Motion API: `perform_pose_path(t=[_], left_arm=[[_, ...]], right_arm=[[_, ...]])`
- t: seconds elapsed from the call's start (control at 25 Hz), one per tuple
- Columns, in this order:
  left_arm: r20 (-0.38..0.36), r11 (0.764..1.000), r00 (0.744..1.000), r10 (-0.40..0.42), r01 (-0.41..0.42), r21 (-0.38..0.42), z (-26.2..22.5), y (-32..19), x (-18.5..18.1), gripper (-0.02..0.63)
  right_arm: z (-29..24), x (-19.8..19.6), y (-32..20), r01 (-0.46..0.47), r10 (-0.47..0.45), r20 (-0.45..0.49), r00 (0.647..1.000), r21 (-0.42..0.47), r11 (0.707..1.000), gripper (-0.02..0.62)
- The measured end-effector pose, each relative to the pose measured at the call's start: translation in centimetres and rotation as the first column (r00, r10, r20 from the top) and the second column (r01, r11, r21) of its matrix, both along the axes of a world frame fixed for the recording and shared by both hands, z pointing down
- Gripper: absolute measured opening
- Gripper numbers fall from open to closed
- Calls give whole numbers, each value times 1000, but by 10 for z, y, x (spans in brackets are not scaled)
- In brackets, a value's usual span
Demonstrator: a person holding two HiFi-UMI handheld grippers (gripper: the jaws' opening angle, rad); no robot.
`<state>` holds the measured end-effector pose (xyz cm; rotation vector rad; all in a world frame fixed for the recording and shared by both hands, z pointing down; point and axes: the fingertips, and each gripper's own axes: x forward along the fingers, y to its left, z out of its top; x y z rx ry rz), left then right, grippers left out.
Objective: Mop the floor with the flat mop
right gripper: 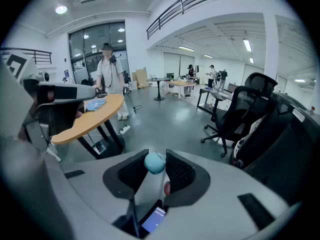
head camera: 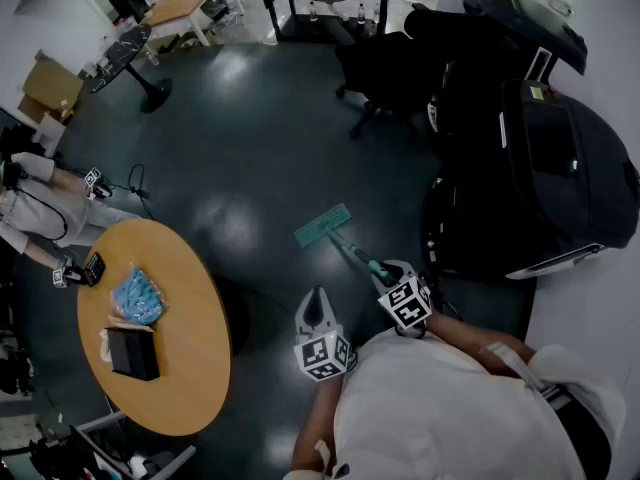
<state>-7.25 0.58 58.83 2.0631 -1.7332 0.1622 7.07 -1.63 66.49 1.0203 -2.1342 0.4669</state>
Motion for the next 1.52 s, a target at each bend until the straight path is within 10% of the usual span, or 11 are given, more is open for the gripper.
perform_pose_path(t=[1.0,1.52], left_arm=[[25,1000,1000,10,-10,5,-2,3,-7,5],[38,995,995,-95,96,-22,-4,14,-35,5]], right_arm=[[28,-2,7,-26,26,-8,1000,-41,999,112],[100,-86,-161,39,-34,-94,995,58,998,110]])
